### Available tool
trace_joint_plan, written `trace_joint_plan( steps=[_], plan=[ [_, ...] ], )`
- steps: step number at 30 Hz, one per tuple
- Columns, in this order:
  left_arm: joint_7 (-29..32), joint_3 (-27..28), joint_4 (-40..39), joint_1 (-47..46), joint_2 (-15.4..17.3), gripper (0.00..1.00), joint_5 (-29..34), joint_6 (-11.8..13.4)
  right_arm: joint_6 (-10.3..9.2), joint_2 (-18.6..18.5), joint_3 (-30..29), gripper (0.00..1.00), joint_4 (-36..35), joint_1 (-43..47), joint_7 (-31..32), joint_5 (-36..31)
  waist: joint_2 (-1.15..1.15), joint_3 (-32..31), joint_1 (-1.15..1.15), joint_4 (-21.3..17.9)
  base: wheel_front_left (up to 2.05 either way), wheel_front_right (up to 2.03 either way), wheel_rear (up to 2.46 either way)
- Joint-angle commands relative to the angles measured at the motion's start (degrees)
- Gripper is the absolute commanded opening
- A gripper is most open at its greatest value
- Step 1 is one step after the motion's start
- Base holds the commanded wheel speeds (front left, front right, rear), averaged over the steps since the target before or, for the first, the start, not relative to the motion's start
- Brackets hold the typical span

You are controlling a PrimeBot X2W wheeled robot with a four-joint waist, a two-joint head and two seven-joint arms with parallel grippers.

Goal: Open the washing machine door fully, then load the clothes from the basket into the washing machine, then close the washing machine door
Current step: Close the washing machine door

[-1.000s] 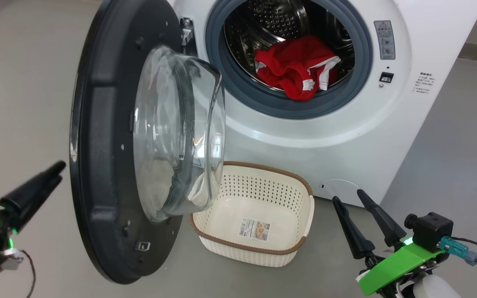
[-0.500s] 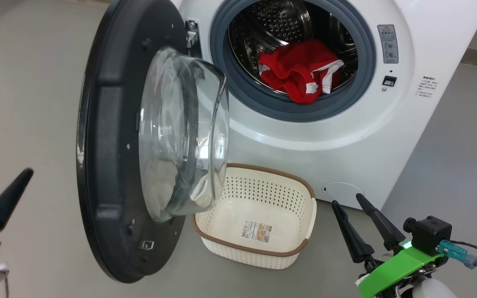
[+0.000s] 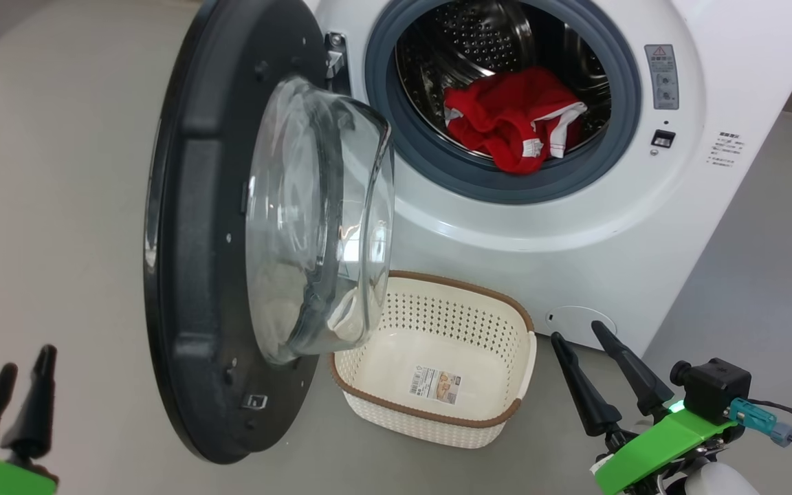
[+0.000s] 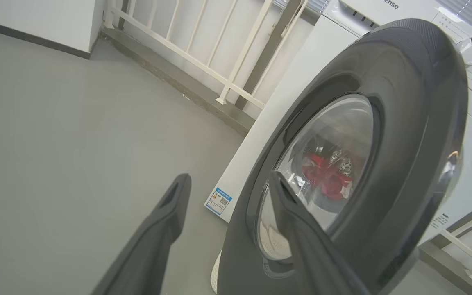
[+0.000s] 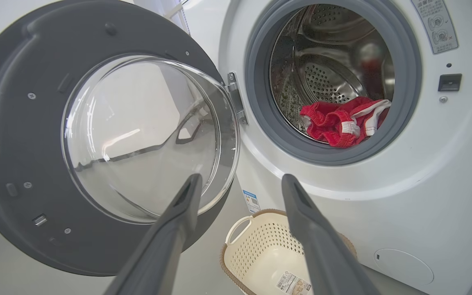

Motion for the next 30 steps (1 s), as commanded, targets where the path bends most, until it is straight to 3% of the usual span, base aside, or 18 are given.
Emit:
trace_joint_plan(
  steps=[1, 4, 10, 30],
  plan=[
    [-3.45, 0.71, -1.34, -0.56, 2.32, 1.0, 2.05, -0.58, 0.09, -0.41, 0.85, 1.0, -1.5, -0.17, -0.27, 0.31, 0.0, 0.03, 0.0, 0.27, 0.0, 0.0, 0.0],
    [-8.59, -1.56, -0.79, 1.46, 3.07, 1.0, 6.01, -0.58, 0.09, -0.52, 0.86, 1.0, -1.55, -0.21, -0.27, 0.25, 0.0, 0.02, 0.0, 0.38, 0.0, 0.0, 0.0],
    [-15.95, -3.41, 1.69, 4.34, 0.49, 1.0, 9.72, -0.55, 0.09, -0.59, 0.67, 1.0, -1.62, 0.01, -0.27, 0.22, 0.0, -0.06, 0.0, 0.54, 0.0, 0.0, 0.0],
    [-25.44, -7.91, 1.85, 6.05, -0.33, 1.0, 22.27, 4.03, 0.09, -1.0, 1.44, 1.0, -0.84, -0.27, -0.27, -0.27, 0.0, -0.03, 0.0, 0.78, 0.0, 0.0, 0.0]
  ],
)
